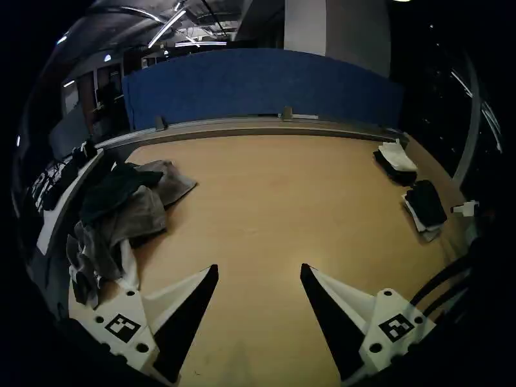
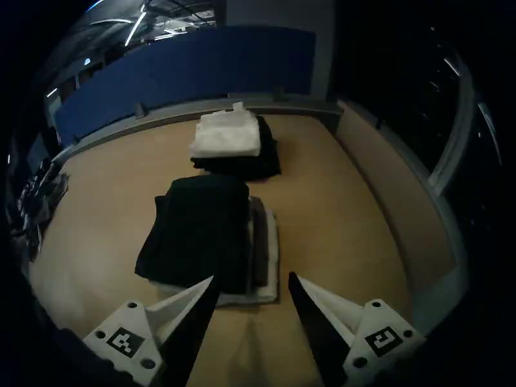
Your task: Fold towel
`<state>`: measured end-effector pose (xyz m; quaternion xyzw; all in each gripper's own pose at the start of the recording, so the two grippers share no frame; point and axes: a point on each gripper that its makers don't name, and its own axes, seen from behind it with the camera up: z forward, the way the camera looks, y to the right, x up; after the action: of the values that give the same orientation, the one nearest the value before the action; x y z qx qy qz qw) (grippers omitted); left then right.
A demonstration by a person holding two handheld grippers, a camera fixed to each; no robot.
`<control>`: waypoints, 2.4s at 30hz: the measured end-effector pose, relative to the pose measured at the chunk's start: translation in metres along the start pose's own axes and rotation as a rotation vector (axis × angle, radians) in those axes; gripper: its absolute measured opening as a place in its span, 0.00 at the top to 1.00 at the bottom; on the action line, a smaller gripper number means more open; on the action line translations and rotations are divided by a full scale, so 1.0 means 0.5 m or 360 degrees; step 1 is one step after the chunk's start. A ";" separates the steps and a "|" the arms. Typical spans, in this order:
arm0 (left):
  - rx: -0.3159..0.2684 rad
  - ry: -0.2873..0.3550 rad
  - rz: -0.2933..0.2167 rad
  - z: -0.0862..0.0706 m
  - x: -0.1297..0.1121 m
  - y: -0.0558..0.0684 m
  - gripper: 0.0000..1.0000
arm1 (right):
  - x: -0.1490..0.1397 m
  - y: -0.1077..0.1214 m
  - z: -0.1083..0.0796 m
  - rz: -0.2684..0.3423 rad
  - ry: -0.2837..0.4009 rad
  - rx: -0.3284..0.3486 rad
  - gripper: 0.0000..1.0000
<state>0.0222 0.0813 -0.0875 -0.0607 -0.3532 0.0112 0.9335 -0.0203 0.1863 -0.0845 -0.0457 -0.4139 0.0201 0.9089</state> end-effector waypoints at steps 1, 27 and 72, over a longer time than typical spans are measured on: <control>-0.0001 0.0000 -0.0001 0.000 0.001 0.001 0.06 | 0.000 -0.001 0.000 0.0000 0.0000 0.0002 0.20; 0.0025 -0.0009 -0.0003 -0.002 -0.009 -0.006 0.06 | -0.008 -0.178 0.103 -0.0117 -0.0037 0.0172 0.20; 0.0055 -0.0022 -0.0025 0.016 -0.013 -0.010 0.06 | 0.145 -0.152 0.222 -0.0145 0.0062 0.0105 0.20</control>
<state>0.0119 0.0768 -0.0852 -0.0416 -0.3599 0.0105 0.9320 -0.0566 0.1233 0.0501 0.0028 -0.3968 -0.0086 0.9179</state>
